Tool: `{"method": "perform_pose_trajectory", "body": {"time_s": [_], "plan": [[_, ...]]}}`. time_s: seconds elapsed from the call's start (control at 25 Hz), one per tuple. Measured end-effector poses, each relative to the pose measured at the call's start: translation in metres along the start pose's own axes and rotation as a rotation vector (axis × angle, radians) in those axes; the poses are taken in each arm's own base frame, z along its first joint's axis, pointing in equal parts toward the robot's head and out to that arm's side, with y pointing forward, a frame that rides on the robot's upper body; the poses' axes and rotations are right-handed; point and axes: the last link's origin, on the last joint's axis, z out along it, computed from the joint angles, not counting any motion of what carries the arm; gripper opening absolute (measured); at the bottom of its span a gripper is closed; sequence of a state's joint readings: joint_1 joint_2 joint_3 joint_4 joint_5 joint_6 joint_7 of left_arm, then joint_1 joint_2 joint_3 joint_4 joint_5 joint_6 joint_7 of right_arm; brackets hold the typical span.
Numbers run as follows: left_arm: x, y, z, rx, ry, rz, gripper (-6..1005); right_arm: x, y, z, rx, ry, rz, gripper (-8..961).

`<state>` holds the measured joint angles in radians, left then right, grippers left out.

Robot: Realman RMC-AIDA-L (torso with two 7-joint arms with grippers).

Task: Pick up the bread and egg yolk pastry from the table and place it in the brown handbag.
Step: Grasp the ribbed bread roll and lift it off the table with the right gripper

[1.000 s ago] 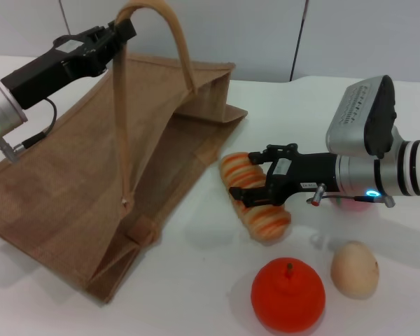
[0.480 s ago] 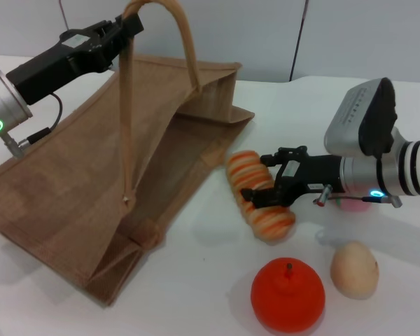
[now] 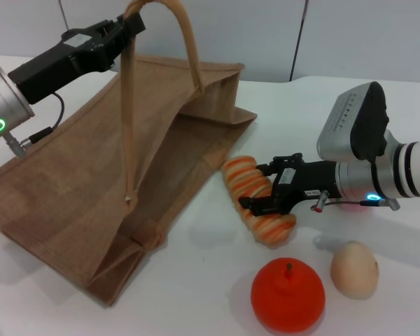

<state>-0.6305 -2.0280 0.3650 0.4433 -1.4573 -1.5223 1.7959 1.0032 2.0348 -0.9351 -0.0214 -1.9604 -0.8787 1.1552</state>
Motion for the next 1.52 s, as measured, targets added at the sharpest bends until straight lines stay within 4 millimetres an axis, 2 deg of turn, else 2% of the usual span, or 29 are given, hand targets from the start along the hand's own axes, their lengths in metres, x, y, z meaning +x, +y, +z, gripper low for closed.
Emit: {"method": "perform_pose_trajectory", "body": {"time_s": [0.24,0.64,0.92,1.52], "plan": [[0.0,0.0,0.0,-0.001,0.0,0.0,117,-0.001,0.002,-0.001,-0.021,-0.007,0.005,747],[0.0,0.001,0.001,-0.007,-0.005,0.001,117,0.0,0.004,-0.002,-0.053,0.027,0.018,640],[-0.001,0.001,0.001,-0.011,-0.008,0.002,117,-0.002,0.008,-0.002,-0.084,0.04,0.036,611],[0.0,0.002,0.002,-0.016,-0.002,0.002,116,-0.008,0.004,-0.009,-0.094,-0.007,0.034,479]]}}
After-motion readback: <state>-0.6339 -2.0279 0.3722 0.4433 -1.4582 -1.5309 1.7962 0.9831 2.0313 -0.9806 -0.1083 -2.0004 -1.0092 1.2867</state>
